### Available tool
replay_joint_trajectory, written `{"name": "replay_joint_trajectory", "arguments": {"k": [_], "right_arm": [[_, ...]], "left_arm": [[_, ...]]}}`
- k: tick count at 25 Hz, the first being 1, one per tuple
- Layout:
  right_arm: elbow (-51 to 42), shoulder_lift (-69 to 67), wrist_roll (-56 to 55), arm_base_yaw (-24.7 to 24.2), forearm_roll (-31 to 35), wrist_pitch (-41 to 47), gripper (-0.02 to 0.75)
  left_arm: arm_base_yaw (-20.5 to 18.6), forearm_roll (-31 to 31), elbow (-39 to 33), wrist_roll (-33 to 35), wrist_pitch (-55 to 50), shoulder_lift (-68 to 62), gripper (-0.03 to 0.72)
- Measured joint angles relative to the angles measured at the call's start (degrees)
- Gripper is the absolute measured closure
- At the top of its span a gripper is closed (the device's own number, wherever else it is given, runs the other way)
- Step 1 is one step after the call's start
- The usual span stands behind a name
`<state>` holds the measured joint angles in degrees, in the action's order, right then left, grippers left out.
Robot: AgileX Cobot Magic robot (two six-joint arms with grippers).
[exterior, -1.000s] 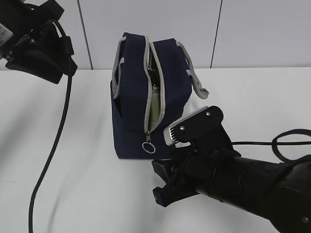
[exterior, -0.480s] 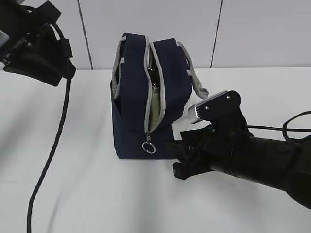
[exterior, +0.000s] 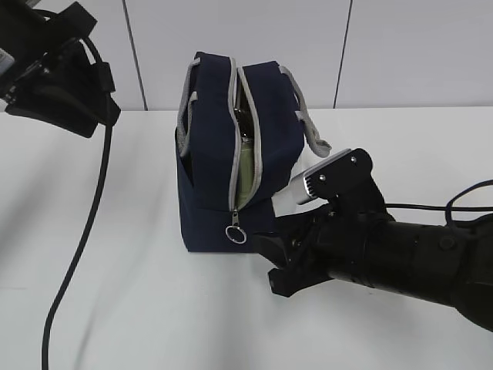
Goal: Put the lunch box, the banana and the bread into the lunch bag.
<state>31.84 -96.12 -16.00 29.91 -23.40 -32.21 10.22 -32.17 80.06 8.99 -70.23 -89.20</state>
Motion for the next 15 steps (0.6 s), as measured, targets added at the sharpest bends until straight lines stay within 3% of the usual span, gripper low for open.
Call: {"name": "replay_joint_trajectory", "arguments": {"k": [8,15], "right_arm": [[0.00,-4.42,-0.39,-0.22,3.75,0.00,0.418],[0.00,-6.82,-3.18,-4.71,-2.39,-7.43,0.418]], "left_arm": [[0.00,0.00,0.00,0.00,-0.05,0.00,0.410],[0.00,0.00,0.00,0.12,-0.05,0.00,0.410]]}}
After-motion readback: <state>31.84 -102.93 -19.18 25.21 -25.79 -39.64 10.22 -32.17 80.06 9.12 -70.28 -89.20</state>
